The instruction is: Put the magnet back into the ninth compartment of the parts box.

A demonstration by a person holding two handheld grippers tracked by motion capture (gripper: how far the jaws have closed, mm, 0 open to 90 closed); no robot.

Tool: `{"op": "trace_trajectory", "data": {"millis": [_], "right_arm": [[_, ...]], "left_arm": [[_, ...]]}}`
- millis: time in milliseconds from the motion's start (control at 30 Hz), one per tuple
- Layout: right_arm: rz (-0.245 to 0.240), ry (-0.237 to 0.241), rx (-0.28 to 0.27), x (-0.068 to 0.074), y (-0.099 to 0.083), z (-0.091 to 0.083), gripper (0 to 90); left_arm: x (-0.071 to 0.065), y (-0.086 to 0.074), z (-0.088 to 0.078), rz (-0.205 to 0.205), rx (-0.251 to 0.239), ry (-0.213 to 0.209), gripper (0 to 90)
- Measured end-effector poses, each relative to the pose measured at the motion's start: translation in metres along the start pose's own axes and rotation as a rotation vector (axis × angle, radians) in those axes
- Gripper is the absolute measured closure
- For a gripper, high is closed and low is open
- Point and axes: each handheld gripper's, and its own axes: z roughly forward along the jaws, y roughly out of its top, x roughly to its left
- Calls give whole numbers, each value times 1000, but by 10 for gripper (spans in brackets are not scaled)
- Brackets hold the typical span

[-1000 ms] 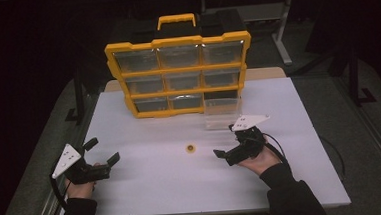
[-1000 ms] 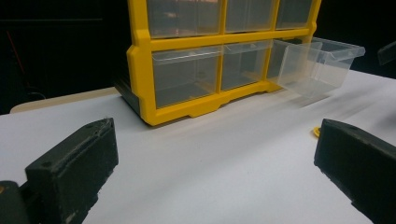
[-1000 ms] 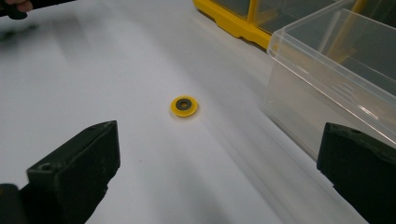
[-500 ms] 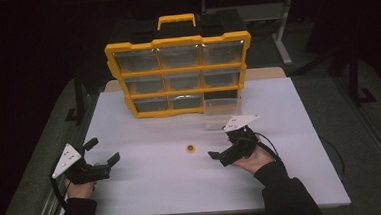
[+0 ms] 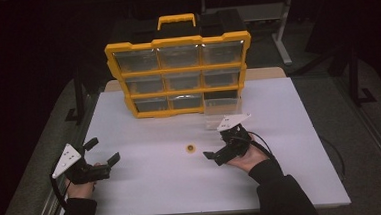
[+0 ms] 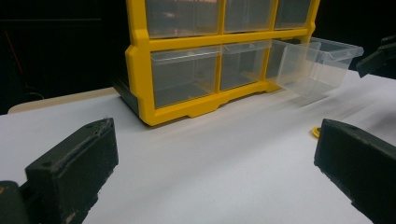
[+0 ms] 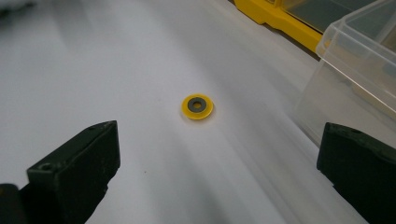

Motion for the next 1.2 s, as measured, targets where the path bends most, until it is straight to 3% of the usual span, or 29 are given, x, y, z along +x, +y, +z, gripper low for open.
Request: {"op": "trace_trajectory", "data": {"millis": [1200], "right_arm": [[-42,58,73,10,19,38,0]], "left_arm": [[0,0,0,-5,-6,-3,0]]}}
